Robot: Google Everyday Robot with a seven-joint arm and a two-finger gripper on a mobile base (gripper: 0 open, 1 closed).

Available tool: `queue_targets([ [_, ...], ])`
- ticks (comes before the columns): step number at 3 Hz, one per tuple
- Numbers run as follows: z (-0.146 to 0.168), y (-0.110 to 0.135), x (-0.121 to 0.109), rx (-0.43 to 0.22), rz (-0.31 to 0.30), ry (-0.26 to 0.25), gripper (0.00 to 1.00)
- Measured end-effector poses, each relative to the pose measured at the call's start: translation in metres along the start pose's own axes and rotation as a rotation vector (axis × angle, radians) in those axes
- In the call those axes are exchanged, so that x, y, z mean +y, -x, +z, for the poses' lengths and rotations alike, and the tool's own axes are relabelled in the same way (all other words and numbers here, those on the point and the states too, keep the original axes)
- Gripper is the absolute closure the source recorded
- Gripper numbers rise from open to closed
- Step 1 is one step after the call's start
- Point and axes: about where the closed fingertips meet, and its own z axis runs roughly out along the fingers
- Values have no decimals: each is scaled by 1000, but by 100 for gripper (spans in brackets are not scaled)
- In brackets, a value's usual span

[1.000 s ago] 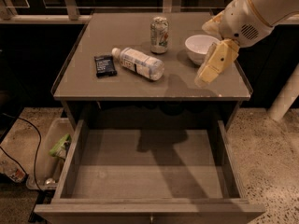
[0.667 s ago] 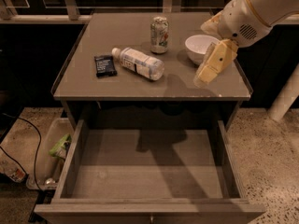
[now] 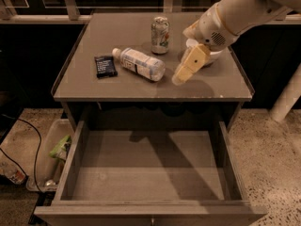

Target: Place blue plastic bottle into top drawer

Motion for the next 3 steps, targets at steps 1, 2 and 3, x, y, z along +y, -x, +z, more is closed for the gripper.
queue_targets([
  [1,38,3,-21,-18,38,23,0],
  [2,71,1,-36,-8,99,25,0],
  [3,97,4,-48,28,149,7,0],
])
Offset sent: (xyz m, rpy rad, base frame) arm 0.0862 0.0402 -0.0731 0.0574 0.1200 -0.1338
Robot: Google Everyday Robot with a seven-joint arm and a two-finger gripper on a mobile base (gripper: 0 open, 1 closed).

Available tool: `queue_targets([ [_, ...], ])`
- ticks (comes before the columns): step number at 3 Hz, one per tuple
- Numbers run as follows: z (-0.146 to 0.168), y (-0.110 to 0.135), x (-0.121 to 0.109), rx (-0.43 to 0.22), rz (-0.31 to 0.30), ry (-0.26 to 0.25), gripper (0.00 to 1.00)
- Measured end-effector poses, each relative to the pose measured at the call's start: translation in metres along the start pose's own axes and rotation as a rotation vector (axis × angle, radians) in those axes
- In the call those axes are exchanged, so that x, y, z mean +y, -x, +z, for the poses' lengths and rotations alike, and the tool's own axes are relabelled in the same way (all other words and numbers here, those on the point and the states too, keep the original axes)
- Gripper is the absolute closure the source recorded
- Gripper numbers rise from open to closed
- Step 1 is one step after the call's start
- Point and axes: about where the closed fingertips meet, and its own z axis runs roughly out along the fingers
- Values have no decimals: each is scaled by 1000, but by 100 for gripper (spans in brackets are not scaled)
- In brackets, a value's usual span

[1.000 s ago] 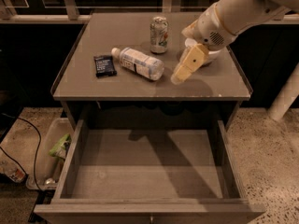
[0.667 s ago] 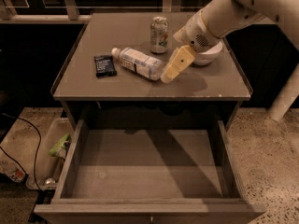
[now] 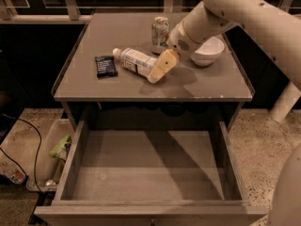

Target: Place blue plastic bottle into top drawer

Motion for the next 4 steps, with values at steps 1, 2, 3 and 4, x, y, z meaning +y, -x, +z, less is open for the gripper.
queue_targets([
  [1,20,13,-13,19,31,-24,0],
  [2,35,27,-17,28,40,-39,0],
  [3,49,30,-12,44,66,-27,0],
  [4,49,31,-11,44,67,-26,18],
])
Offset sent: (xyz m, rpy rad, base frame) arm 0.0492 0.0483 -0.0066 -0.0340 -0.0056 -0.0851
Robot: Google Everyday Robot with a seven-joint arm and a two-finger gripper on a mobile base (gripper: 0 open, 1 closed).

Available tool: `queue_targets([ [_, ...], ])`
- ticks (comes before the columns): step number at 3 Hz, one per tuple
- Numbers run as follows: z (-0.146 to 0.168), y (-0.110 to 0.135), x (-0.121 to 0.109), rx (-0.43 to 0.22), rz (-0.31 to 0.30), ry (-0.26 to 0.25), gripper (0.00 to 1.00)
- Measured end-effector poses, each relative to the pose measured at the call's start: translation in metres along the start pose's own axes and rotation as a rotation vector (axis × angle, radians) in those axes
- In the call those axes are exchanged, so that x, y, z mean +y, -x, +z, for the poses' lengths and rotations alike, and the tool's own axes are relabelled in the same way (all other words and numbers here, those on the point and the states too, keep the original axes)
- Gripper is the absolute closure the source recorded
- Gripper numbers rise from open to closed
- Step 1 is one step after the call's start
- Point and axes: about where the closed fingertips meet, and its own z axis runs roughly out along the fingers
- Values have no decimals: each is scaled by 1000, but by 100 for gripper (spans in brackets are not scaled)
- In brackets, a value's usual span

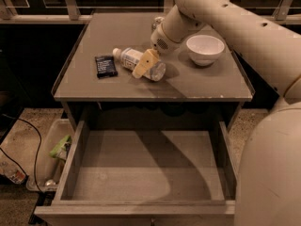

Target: Place blue plastic bottle into top drawer

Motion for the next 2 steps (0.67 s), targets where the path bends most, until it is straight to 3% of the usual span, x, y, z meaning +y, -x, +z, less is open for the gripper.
queue_targets([
  [2,0,0,0,0,0,0,64],
])
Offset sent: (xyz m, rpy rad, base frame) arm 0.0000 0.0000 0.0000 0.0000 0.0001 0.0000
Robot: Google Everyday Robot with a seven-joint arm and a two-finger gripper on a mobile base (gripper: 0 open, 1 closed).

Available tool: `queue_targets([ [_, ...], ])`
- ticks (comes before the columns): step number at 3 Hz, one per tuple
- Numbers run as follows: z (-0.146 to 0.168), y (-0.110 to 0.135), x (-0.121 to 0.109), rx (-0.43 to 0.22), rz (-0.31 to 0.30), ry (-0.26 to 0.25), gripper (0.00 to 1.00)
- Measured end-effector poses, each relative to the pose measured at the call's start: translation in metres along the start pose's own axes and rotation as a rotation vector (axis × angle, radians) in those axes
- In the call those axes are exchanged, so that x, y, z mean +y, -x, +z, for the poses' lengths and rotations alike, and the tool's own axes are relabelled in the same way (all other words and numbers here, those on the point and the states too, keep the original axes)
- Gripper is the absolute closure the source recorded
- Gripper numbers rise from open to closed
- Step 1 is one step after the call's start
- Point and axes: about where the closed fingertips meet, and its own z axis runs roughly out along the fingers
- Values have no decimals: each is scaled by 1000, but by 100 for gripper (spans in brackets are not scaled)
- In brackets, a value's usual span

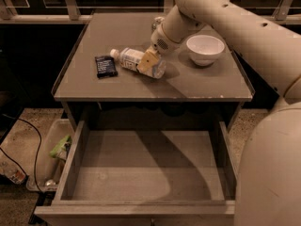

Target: Place blue plastic bottle into top drawer

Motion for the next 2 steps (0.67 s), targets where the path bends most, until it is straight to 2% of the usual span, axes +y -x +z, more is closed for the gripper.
queue_targets([
  [1,0,0,0,0,0,0,88],
  [2,-3,-7,5,3,-9,8,100],
])
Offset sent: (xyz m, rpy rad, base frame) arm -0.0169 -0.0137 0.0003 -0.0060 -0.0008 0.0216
